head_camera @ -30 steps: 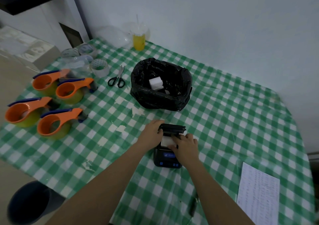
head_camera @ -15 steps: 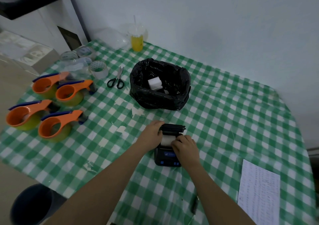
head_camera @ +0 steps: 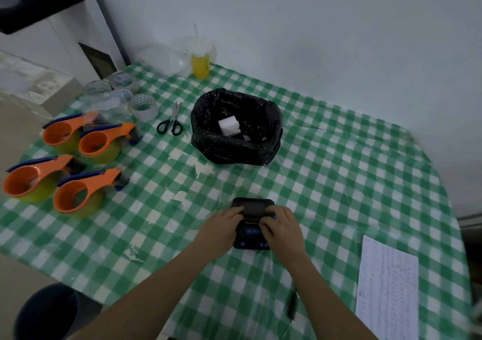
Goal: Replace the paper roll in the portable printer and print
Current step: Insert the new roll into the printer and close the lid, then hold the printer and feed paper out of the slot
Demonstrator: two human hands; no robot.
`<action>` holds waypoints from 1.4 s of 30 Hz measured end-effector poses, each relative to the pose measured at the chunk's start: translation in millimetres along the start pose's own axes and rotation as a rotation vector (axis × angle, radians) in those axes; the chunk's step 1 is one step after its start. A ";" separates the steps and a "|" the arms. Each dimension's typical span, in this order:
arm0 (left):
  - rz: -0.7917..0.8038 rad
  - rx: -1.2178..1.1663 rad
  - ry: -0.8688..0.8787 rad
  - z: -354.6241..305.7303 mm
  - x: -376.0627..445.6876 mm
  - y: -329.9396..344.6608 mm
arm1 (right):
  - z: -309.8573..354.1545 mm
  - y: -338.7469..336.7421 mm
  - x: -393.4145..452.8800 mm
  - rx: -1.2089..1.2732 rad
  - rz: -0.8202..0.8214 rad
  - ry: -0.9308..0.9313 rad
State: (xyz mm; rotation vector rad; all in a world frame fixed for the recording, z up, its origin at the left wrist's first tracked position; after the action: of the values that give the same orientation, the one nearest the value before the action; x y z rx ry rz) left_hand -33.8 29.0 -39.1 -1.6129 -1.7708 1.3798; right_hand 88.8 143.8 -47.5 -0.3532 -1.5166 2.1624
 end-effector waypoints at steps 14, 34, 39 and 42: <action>0.143 0.198 0.053 2.8 11.9 3.1 | -2.8 -1.2 -2.1 0.037 0.240 -0.062; 0.029 -0.383 -0.083 7.8 -5.4 19.9 | -7.6 -11.8 -2.8 0.402 0.150 0.312; -0.053 -0.678 -0.265 5.7 -17.2 41.2 | -12.0 5.2 -23.9 0.706 0.186 0.573; -0.079 -0.670 -0.297 5.6 -16.0 44.7 | -10.1 7.4 -25.5 0.806 0.129 0.646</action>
State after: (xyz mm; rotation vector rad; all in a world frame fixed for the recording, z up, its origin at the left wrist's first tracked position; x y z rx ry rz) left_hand -9.9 6.2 -73.6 -1.6637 -2.6490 1.0886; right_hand 113.5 136.9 -59.4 -0.7624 -0.2438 2.2296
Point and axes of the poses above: each hand's wrist, its own x-axis towards the middle knuckle, its own y-axis out of the palm, z = x × y, the point moved 3 cm from there along x, towards the middle knuckle, and after that the axes turned 2 degrees about z, right-handed, at the moved point
